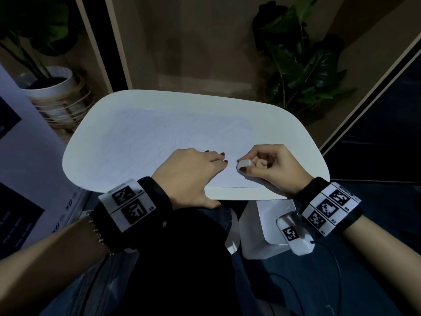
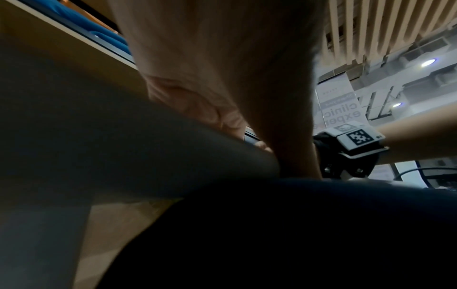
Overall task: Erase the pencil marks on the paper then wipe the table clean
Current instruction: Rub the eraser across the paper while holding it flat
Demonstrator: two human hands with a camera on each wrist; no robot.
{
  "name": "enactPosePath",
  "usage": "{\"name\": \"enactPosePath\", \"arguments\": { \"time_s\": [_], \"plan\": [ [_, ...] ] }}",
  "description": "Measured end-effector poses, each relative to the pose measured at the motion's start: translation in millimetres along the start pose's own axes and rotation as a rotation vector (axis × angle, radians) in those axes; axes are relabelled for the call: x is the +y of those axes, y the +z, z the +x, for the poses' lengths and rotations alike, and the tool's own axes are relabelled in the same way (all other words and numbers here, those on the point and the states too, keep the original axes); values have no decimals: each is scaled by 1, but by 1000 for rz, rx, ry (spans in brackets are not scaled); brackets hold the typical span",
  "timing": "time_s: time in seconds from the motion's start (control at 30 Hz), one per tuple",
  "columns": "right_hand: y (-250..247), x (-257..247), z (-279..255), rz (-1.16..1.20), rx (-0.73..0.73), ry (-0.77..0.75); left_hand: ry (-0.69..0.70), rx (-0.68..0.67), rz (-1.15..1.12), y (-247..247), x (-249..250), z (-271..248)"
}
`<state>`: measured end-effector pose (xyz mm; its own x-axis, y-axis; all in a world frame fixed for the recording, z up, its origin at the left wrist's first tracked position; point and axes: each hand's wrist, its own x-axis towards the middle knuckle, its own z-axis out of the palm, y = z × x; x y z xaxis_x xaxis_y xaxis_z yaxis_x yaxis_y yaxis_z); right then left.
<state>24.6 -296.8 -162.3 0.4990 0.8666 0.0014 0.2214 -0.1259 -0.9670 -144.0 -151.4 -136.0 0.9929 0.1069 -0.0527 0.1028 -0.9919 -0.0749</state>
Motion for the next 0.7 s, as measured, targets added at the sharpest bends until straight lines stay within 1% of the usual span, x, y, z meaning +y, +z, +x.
{"name": "enactPosePath", "arguments": {
  "time_s": [0.03, 0.17, 0.2, 0.27, 0.33, 0.4, 0.47, 0.5, 0.6, 0.63, 0.7],
  "plan": [
    [0, 0, 0, -11, 5, 1, -5, 10, -5, 0, 0, 0],
    [5, 3, 1, -28, 135, -25, -19, -6, -1, 1, 1, 0],
    [5, 3, 1, -48, 126, -34, -23, -9, 3, 1, 1, 0],
    [3, -2, -2, -98, 40, -44, -27, -17, 4, 1, 2, 1],
    [1, -3, -3, -67, -20, -31, -31, -29, 8, 1, 3, 1],
    [4, 1, 0, 28, 33, -6, -35, -40, 15, 2, 3, 2],
    [7, 4, 3, 52, 116, -6, -35, -41, 16, 3, 2, 2],
    [7, 4, 3, 47, 118, -6, -34, -40, 17, 3, 2, 3],
    [3, 0, 0, 39, -3, 7, -30, -44, 21, 2, 1, 3],
    [3, 0, -1, 34, -13, 9, -30, -47, 22, 2, 1, 3],
    [5, 1, 1, 21, 42, -12, -28, -48, 23, 2, 0, 2]
  ]
}}
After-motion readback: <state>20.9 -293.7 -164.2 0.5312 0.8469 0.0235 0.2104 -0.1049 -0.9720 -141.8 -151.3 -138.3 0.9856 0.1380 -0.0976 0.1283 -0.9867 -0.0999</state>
